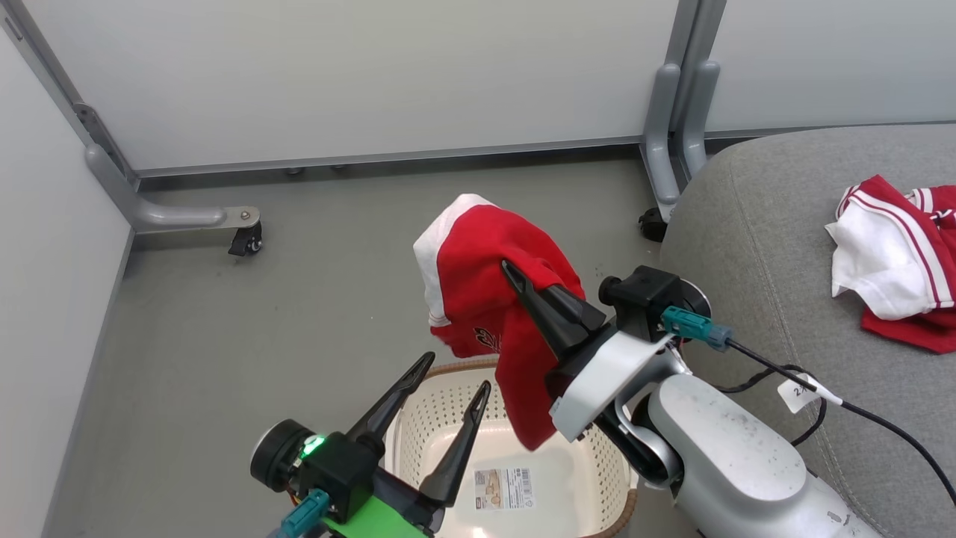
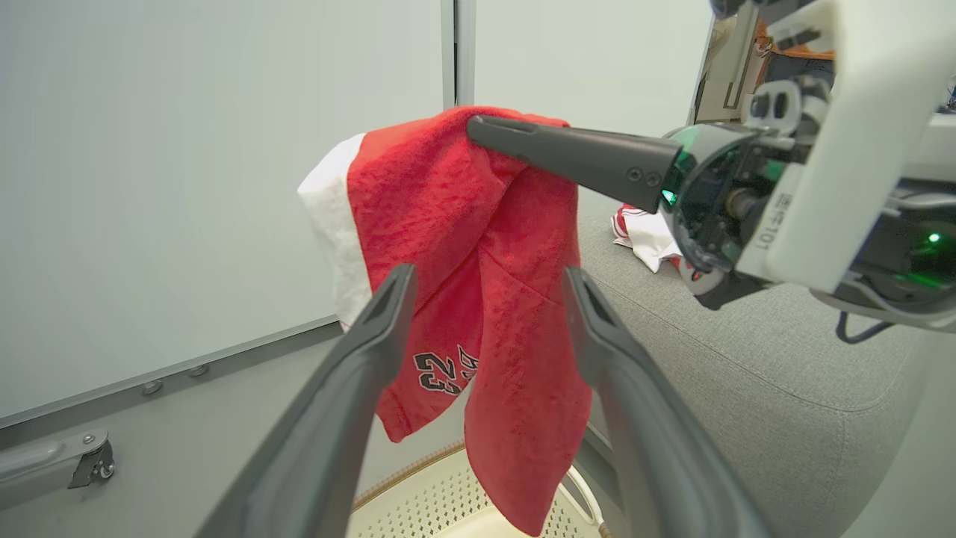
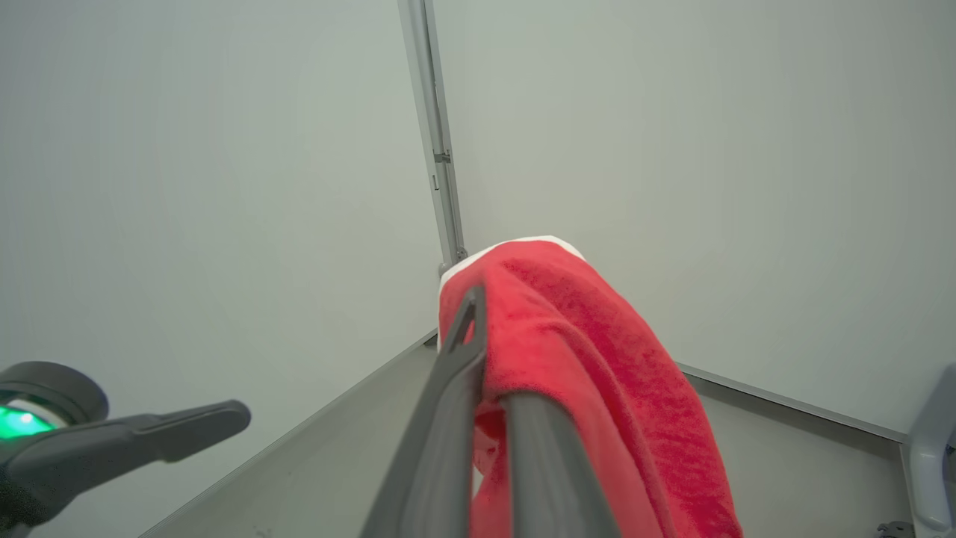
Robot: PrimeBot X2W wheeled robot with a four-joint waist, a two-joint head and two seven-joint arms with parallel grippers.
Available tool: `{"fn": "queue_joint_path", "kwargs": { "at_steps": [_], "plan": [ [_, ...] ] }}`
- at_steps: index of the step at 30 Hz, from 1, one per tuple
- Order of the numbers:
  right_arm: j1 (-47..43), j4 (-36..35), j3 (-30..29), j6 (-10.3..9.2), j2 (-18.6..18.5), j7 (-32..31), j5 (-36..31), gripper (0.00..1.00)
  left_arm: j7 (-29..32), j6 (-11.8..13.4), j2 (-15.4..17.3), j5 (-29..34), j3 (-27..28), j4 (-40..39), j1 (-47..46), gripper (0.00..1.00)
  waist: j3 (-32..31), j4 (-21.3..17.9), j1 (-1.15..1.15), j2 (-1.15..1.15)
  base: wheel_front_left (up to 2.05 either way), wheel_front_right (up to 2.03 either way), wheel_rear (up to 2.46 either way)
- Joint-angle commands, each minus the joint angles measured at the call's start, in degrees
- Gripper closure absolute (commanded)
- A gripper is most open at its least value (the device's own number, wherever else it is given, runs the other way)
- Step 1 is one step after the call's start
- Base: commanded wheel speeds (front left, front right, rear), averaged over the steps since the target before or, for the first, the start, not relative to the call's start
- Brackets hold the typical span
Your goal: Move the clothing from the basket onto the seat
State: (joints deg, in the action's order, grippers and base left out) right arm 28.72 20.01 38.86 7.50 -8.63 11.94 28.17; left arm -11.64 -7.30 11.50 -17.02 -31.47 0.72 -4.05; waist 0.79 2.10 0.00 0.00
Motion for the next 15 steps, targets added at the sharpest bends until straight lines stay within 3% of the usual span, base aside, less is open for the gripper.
{"fn": "queue_joint_path", "kwargs": {
  "at_steps": [1,9,15],
  "plan": [
    [-0.3,0.1,-0.4,-0.02,-0.2,-0.1,-0.2,1.0,0.1,0.0,0.3,-0.1,0.1,0.0,0.4,0.0,0.0,0.0,0.0,0.0,0.0,0.0,0.0],
    [-0.3,0.7,-1.2,-0.02,-0.2,-0.3,-0.2,1.0,0.3,0.3,0.7,-0.4,-0.3,-0.4,0.0,0.0,0.5,-1.3,0.0,0.0,0.0,0.0,0.0],
    [0.4,0.9,-2.1,-0.03,-0.4,-0.7,-0.5,1.0,0.4,0.5,0.9,-0.9,-0.7,-1.1,-0.5,0.0,2.1,-4.9,0.0,0.0,0.0,0.0,0.0]
  ]
}}
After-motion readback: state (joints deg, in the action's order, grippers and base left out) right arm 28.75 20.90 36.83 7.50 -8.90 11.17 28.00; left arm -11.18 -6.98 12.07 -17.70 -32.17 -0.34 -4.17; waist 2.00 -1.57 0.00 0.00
